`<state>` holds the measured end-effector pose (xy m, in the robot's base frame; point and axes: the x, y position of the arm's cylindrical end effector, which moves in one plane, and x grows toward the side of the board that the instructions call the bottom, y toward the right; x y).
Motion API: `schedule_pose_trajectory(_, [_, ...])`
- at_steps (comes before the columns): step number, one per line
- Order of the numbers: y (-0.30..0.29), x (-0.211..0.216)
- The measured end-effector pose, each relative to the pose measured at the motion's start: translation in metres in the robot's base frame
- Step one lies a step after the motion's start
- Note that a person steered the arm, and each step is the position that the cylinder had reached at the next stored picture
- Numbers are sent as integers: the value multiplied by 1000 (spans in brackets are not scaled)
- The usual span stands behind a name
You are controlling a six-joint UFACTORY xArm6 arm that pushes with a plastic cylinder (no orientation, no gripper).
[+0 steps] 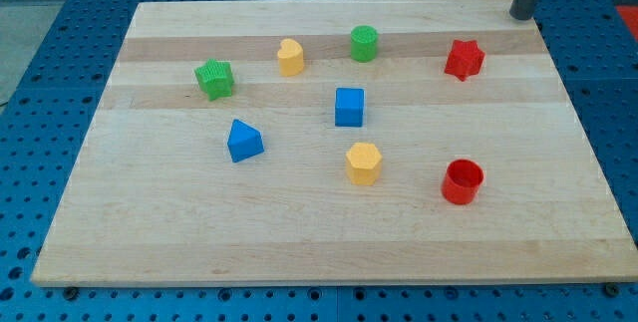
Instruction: Slide the red star down a bit
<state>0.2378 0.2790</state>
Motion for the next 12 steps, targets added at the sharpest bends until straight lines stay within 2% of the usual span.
schedule_pose_trajectory(1, [-2,0])
schedule_pose_trajectory(3, [-15,31])
schedule_pose_trajectory(7, [-19,31])
schedule_pose_trajectory(8, [-19,41])
schedule_pose_trajectory(9, [-16,74])
schedule_pose_trajectory(12, [-26,78])
